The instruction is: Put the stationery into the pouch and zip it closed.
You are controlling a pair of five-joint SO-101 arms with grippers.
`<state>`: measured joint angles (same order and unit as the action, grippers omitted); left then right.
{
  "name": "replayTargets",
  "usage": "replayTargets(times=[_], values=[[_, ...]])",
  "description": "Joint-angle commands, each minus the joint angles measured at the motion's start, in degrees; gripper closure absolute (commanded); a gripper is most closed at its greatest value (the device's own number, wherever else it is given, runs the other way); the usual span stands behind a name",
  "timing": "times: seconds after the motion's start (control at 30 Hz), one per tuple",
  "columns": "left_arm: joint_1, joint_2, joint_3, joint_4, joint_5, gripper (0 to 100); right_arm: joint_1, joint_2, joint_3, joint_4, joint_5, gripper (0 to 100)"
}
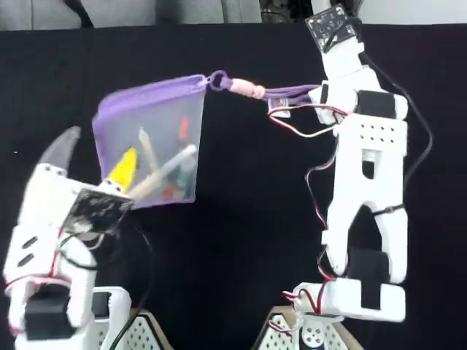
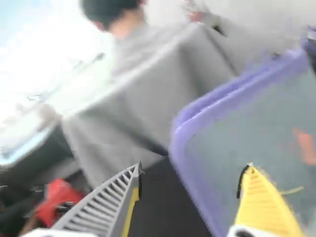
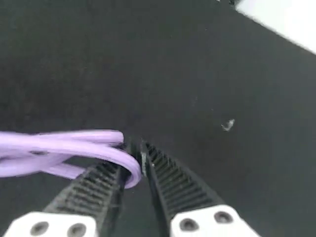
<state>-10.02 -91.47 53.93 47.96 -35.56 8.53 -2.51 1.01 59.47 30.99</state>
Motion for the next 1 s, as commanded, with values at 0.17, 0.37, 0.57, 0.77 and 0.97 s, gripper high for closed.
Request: replayTargets(times=[0.17,0.37,0.57,0.77,0.97], values=[[-8.7,0.4,-12.0,0.3,10.6,68,-1.1,5.6,-3.0,0.8,0.8,98.4],[-10.7,-4.6,-10.0,0.4,17.2,68,-1.7,8.0,-3.1,6.2,11.1,98.6],[-11.1,-13.8,-5.6,1.1,23.9,68,-6.0,5.9,-3.1,7.8,12.2,98.6],[-10.7,-12.1,-4.2,6.7,30.0,68,-17.8,2.6,-3.0,6.2,12.0,98.3],[-10.7,-12.1,0.0,6.9,32.4,68,-22.3,-0.9,-3.5,5.3,2.7,78.5]])
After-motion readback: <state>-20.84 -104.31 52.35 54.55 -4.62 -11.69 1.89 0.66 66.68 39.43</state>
